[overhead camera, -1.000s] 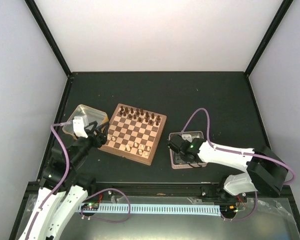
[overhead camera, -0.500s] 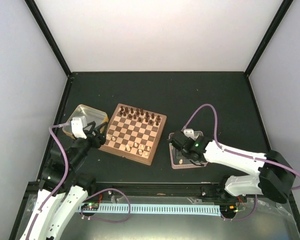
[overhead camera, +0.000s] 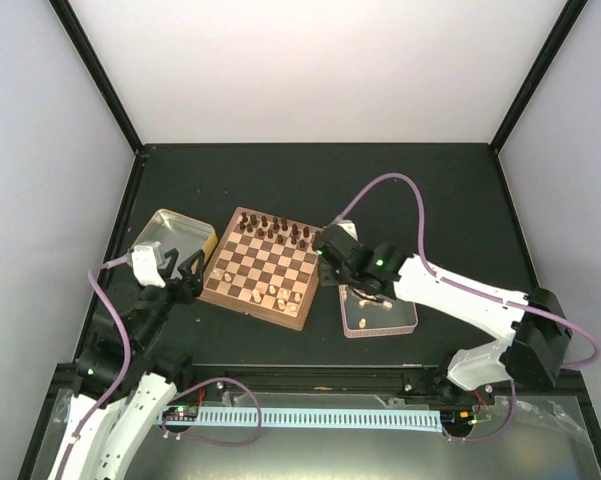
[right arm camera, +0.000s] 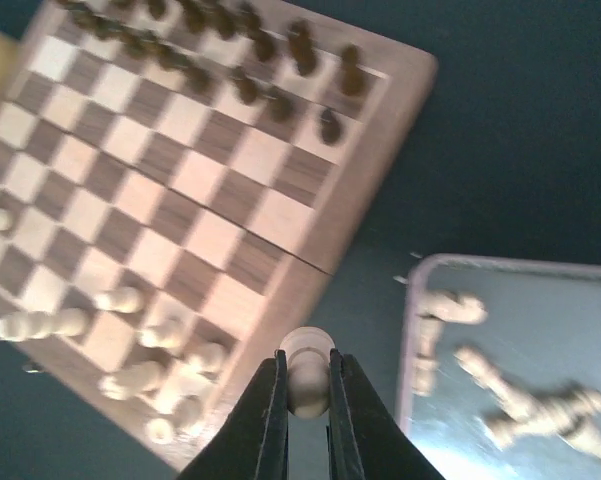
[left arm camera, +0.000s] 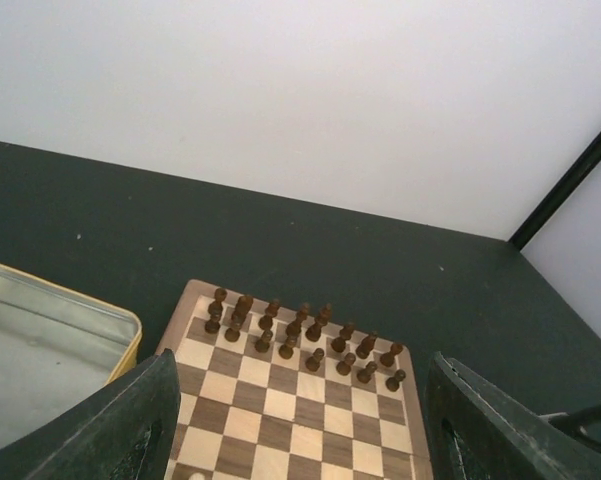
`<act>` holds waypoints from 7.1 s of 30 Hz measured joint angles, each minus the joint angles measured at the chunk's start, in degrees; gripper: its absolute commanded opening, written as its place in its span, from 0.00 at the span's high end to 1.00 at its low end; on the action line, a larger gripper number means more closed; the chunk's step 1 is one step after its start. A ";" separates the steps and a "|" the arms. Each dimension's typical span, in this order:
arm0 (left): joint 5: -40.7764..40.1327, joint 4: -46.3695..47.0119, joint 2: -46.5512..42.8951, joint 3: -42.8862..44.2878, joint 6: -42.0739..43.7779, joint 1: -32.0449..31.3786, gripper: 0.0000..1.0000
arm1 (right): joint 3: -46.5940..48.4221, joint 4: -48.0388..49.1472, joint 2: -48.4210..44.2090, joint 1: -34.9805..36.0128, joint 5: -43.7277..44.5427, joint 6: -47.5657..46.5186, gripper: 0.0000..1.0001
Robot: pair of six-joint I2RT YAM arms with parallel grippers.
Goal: Set up the chess pieces on the board
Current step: Place the chess piece on the chessboard, then pick up the chess piece from the storage box, then place the chess piece on the chessboard.
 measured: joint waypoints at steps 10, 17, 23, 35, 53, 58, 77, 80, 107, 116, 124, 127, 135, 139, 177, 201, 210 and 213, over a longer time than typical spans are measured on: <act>-3.02 -4.37 -5.49 0.37 2.62 -0.02 0.31 | 18.23 2.51 16.79 5.62 -2.69 -5.14 0.99; -4.83 -4.92 -7.78 0.37 3.02 0.00 0.31 | 30.53 1.90 28.85 8.02 -5.07 -7.37 0.99; -6.62 -5.60 -9.79 0.35 3.02 0.00 0.31 | 39.06 -0.02 37.35 8.81 -7.56 -8.72 0.98; -9.62 -6.47 -10.25 0.35 2.97 -0.02 0.31 | 52.09 -5.79 51.52 9.31 -9.94 -10.99 0.98; -10.93 -7.13 -10.51 0.35 2.93 -0.02 0.31 | 57.22 -9.42 57.29 9.31 -10.29 -12.17 0.86; -10.93 -7.13 -10.51 0.35 2.93 -0.02 0.31 | 57.68 -9.94 57.37 9.31 -9.70 -12.31 0.78; -10.95 -7.15 -10.51 0.35 2.62 0.00 0.31 | 43.89 -4.85 42.03 7.74 -6.01 -9.09 0.71; -10.91 -7.13 -10.49 0.33 2.64 0.00 0.31 | 36.22 -1.75 32.76 6.25 -4.31 -7.63 0.71; 2.12 0.70 -0.17 -1.44 -2.71 -0.02 0.27 | -16.65 3.30 3.17 -9.75 -2.23 -8.26 0.72; 3.72 1.99 1.25 -1.49 -3.98 0.00 0.27 | -15.28 7.74 8.59 -10.05 -5.05 -17.05 0.82; 3.78 2.01 1.29 -1.51 -4.02 -0.02 0.27 | -15.08 8.90 11.08 -10.05 -6.73 -18.78 0.82; 3.89 2.01 1.31 -1.49 -4.07 0.00 0.28 | -14.69 8.79 11.82 -10.05 -6.67 -18.75 0.87; 5.68 2.75 2.23 -1.55 -4.98 -0.02 0.28 | -14.01 9.18 12.11 -10.05 -5.07 -18.29 0.99; 8.33 4.28 3.63 -1.66 -6.36 0.00 0.28 | -16.59 11.78 8.07 -10.10 -3.69 -18.32 0.98; 44.89 11.61 56.13 17.25 -15.43 -18.95 0.50 | -32.15 45.83 -25.55 -9.86 -40.94 -40.74 0.95; 44.00 5.75 59.28 18.91 -9.35 -21.09 0.98 | -27.93 41.99 -22.25 -9.11 -42.32 -41.81 0.54; 31.41 0.92 53.99 18.91 -7.61 -21.03 0.98 | -29.05 39.58 -26.58 -9.03 -38.27 -35.08 0.31; 19.26 -3.69 51.15 18.91 -7.19 -20.94 0.98 | -30.58 38.73 -30.56 -9.03 -34.77 -31.41 0.31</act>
